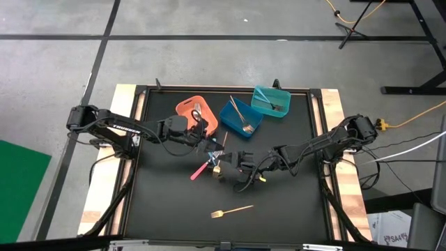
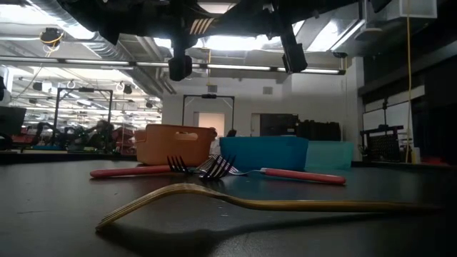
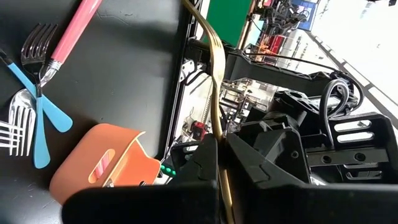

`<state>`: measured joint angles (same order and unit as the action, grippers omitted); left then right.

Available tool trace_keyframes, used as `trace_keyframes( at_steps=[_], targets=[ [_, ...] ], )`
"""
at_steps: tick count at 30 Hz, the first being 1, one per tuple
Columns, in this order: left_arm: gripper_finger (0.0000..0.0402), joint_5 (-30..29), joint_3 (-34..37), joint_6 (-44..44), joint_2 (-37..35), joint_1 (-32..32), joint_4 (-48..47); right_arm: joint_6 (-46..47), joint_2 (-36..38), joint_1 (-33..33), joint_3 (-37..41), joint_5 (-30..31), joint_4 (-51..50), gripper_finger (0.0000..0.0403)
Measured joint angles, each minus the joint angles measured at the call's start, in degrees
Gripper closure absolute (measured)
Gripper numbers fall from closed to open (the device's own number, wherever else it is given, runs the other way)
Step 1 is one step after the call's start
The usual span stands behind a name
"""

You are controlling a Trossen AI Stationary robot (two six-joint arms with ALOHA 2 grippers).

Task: Sort silverware by color (type)
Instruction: Put the gold fork into the blue bin

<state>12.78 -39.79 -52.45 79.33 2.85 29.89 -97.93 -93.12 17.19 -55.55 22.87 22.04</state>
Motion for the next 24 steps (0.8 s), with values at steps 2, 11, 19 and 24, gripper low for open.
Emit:
trace_keyframes(
  at_steps=[2,11,19,24],
  targets=[
    [0.0393,0.0,0.0,-0.1,0.0,0.0,0.0,0.0,0.0,0.0,0.0,0.0,0.0,0.0398],
    [0.0393,0.0,0.0,-0.1,0.0,0.0,-0.1,0.1,0.0,0.0,0.0,0.0,0.0,0.0398],
    [0.0394,0.0,0.0,-0.1,0.0,0.0,-0.1,0.6,0.0,0.0,0.0,0.0,0.0,0.0385],
    [0.0394,-0.1,0.0,0.0,0.0,0.0,-0.3,3.4,0.0,0.0,0.0,0.0,0.4,0.0334]
  ],
)
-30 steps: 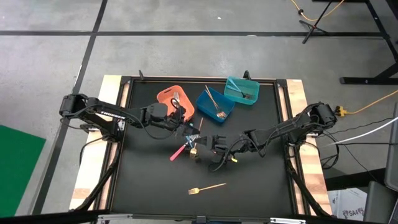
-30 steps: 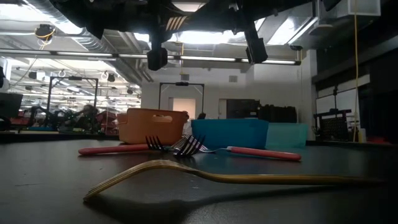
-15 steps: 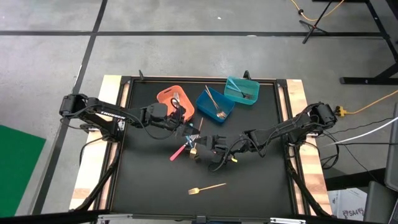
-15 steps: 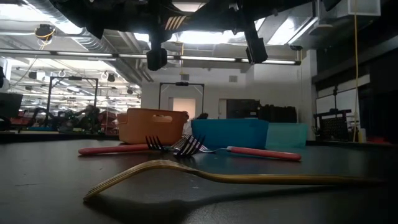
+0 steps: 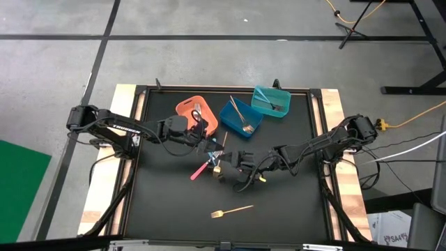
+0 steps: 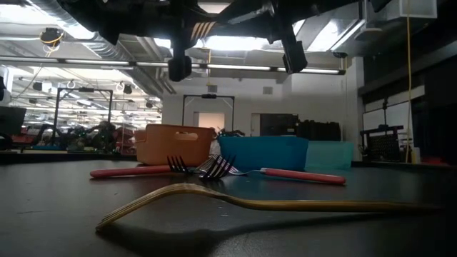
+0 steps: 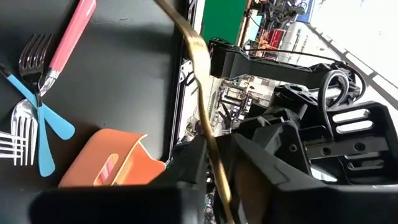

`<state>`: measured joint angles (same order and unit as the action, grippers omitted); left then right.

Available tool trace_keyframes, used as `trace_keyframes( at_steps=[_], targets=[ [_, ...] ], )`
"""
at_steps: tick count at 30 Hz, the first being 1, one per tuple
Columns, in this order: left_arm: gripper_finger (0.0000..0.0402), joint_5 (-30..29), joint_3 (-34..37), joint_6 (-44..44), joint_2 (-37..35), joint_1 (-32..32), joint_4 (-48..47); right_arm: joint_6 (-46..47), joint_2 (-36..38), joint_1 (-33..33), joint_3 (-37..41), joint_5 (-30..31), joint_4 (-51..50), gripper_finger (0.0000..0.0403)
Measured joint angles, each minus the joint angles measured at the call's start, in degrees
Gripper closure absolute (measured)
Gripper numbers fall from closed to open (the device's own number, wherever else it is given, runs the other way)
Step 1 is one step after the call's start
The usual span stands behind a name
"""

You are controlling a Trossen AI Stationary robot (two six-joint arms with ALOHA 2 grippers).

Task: Sort silverware by color (type)
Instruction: Put the gold fork into the blue bin

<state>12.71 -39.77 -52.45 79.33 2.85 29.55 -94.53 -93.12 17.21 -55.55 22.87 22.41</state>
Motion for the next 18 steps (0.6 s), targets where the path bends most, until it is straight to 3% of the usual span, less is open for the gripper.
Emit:
trace_keyframes(
  at_steps=[8,18],
  targets=[
    [0.0394,-0.8,0.1,0.0,0.0,0.0,-0.3,0.2,0.0,0.0,0.0,0.0,0.1,0.0263],
    [0.0394,-2.8,0.1,0.1,0.0,1.2,-0.1,0.2,0.0,0.1,0.0,5.6,-0.2,0.0260]
  ],
)
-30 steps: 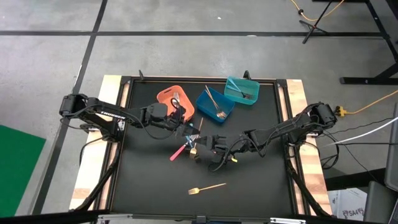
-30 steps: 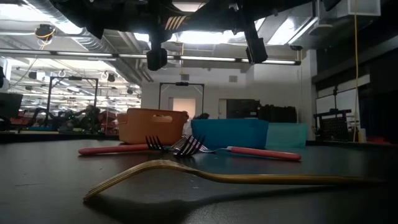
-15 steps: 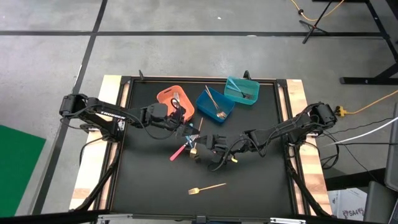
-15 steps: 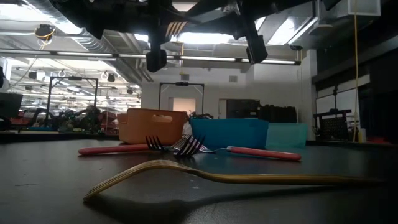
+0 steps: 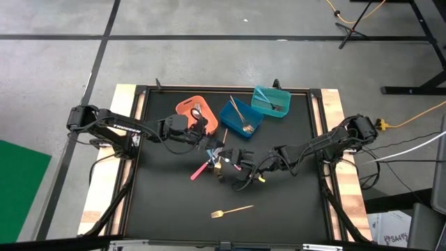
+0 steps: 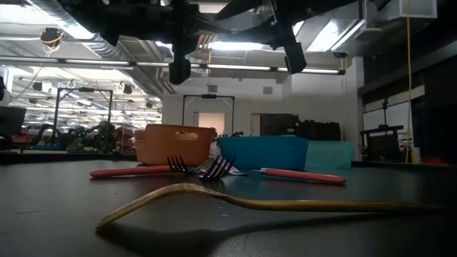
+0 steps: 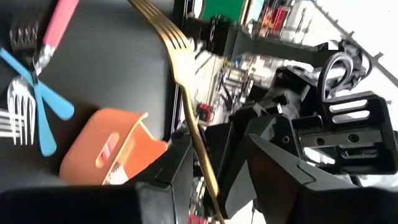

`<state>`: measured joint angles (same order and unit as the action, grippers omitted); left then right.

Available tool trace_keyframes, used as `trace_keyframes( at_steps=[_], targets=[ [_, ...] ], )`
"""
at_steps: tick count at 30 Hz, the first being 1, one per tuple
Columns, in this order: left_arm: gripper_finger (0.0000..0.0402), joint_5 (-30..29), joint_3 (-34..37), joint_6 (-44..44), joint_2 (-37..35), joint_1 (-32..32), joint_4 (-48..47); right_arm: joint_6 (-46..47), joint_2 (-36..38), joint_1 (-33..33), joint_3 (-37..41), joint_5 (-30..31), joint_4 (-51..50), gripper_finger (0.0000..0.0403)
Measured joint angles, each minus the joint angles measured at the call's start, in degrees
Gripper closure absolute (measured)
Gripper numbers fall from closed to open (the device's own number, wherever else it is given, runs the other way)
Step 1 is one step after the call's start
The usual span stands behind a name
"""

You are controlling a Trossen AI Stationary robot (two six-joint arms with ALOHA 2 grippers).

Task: Sort silverware by color (type)
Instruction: Put the gold fork into the blue bin

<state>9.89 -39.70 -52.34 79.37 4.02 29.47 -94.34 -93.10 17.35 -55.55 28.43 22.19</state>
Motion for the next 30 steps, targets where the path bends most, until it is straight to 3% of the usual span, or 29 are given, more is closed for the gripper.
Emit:
trace_keyframes(
  at_steps=[8,12,20,24,30],
  targets=[
    [0.0394,-2.1,0.0,0.5,0.0,3.3,0.0,0.5,0.1,3.8,0.0,12.2,-1.7,0.0260],
    [0.0394,-4.1,0.0,0.5,0.0,5.2,0.1,6.0,0.1,5.9,0.0,21.0,-3.7,0.0260],
    [0.0394,-15.9,0.0,2.8,0.3,7.7,0.3,19.9,0.1,5.7,-0.1,40.5,-12.4,0.0260],
    [0.0394,-23.9,0.0,2.9,1.9,7.7,1.9,27.7,0.1,4.8,-0.1,44.0,-19.0,0.0260],
    [0.0394,-31.6,0.0,2.9,6.6,8.6,12.2,39.2,0.1,4.4,0.0,44.5,-27.6,0.0260]
  ],
)
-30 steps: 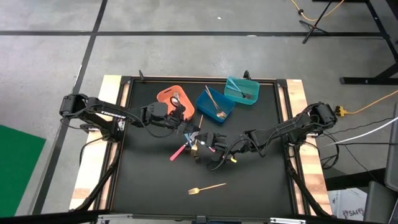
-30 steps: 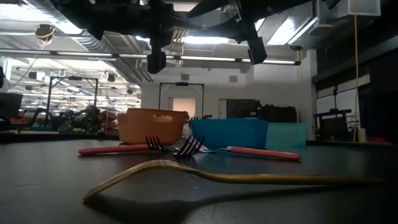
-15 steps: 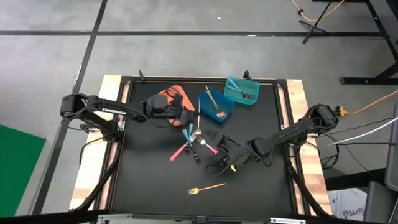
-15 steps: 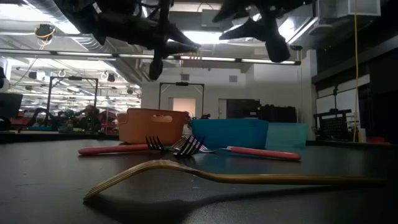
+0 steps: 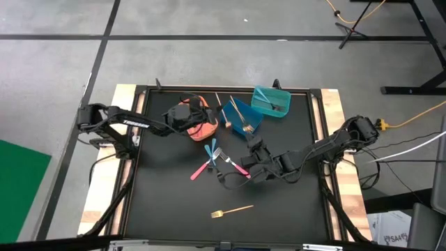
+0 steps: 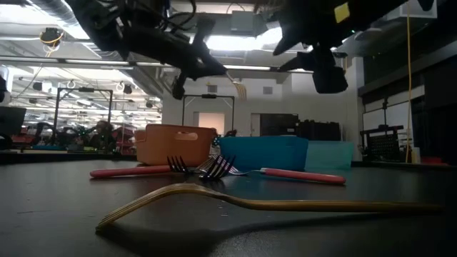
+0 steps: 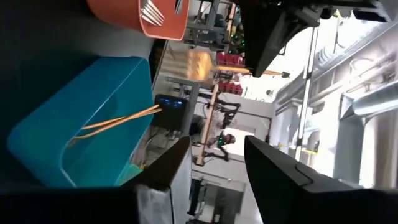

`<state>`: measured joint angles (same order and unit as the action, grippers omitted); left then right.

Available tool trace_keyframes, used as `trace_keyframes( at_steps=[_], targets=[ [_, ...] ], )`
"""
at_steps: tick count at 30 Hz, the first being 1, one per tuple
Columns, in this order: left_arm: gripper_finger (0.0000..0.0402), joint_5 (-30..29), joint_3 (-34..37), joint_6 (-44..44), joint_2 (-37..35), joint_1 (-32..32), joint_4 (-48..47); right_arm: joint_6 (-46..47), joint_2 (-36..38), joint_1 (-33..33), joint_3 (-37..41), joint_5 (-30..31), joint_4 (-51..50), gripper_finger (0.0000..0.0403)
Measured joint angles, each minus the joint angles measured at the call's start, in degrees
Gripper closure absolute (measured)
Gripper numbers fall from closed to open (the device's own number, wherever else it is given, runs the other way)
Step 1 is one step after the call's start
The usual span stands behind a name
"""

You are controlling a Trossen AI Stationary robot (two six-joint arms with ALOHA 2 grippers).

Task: Sort silverware by color (type)
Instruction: Put the gold fork into the blue bin

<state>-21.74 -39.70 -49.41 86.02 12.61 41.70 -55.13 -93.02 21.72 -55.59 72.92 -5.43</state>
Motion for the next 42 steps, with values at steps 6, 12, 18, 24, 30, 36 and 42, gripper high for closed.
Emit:
trace_keyframes(
  at_steps=[6,12,18,24,30,36,42],
  targets=[
    [0.0394,-2.1,-4.0,0.0,6.9,1.8,3.0,8.9,0.0,0.0,0.0,0.0,-5.4,0.0260],
    [0.0394,-1.4,-11.7,3.3,15.9,2.7,3.1,14.1,0.0,0.0,0.0,0.0,-8.8,0.0260],
    [0.0392,-1.3,-17.4,3.4,23.5,3.3,3.1,17.4,0.0,0.0,0.0,0.0,-11.1,0.0260],
    [0.0391,-1.3,-20.1,3.4,28.4,3.6,2.9,18.1,0.0,0.0,0.0,-0.4,-11.4,0.0260],
    [0.0390,-1.3,-20.2,3.5,29.7,3.6,2.5,18.1,0.0,0.0,0.0,-0.4,-11.4,0.0260],
    [0.0387,-1.3,-20.2,3.5,29.7,3.6,0.9,18.0,0.0,0.0,0.0,-0.5,-11.4,0.0260],
    [0.0361,-1.3,-20.2,3.5,29.7,3.6,-0.5,18.0,0.0,0.0,0.0,-0.4,-11.4,0.0260]
  ],
)
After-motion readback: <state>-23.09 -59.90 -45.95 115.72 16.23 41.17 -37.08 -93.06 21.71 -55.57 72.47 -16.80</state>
